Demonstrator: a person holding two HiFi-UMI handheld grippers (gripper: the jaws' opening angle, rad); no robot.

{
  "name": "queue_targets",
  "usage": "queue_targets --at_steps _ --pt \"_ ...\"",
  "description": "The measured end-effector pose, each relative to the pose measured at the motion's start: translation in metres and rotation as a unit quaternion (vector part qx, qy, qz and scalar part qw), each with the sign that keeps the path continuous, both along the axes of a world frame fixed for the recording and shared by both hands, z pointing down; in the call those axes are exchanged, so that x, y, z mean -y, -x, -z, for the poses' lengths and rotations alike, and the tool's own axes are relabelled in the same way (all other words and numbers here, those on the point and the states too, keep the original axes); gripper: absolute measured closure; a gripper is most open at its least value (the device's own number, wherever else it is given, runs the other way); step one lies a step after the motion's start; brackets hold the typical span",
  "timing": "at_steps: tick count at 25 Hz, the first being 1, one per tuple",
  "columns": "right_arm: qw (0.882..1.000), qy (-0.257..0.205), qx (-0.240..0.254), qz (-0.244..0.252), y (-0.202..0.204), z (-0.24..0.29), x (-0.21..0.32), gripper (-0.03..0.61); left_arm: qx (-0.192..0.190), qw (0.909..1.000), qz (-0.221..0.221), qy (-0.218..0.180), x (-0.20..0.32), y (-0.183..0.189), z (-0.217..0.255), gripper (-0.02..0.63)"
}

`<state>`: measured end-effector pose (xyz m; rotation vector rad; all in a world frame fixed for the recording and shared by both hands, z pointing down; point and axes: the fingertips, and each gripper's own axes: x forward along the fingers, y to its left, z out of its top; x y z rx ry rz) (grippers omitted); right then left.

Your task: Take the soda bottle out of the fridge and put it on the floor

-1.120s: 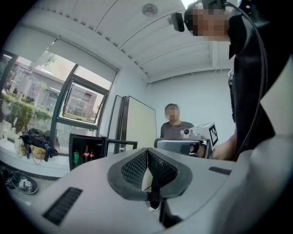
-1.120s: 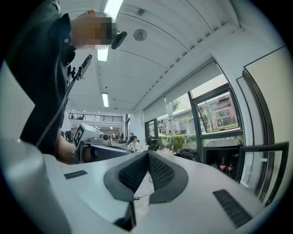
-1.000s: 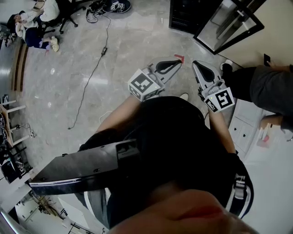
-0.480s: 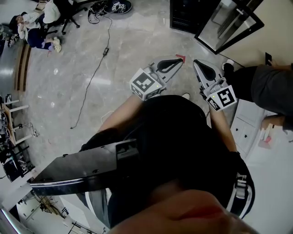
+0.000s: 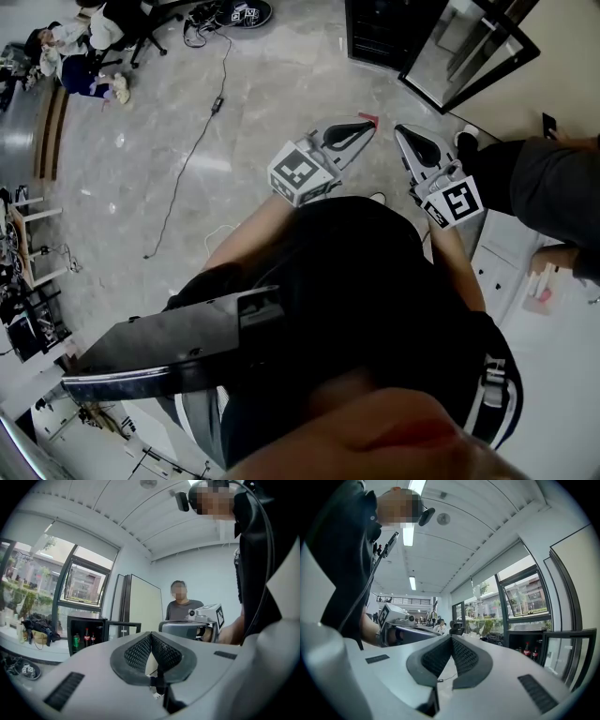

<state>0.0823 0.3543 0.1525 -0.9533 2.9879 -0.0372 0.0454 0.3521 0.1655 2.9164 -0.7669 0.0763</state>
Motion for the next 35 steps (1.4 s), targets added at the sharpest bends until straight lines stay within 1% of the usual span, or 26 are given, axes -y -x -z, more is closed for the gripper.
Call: queue_targets --at_steps 5,9,13,16,23,30,35 --pt "1.000 0.005 0.000 0.020 -0.015 -0.002 0.006 0.566 0.002 0.9999 0.011 -0.004 0.007 -0.023 0.001 0.609" --pt "0.999 0.001 -0.007 0.033 -0.024 -0.003 0.016 0.566 -0.004 0.9997 0.024 0.007 0.016 -0.037 0.002 0.609" --pt "1.000 0.007 -0.001 0.028 -0.032 -0.004 0.031 0.566 -0.002 0.9995 0.028 0.014 0.025 -0.045 0.001 0.609" --pt "1.000 0.009 0.002 0.020 -0.031 -0.006 0.049 0.566 0.010 0.9996 0.024 0.006 0.039 -0.044 -0.002 0.609" --pt "1.000 0.017 -0.002 0.004 -0.009 -0.014 0.095 0.566 0.001 0.9999 0.016 0.004 0.088 -0.020 -0.008 0.609" --pt "0.999 0.020 -0.018 -0.019 0.027 -0.010 0.163 0.566 -0.011 0.9999 -0.005 -0.003 0.160 0.019 0.000 0.609" --pt "0.998 0.020 -0.018 -0.048 0.044 -0.009 0.208 0.566 -0.016 0.9997 -0.020 -0.002 0.205 0.043 -0.001 0.609"
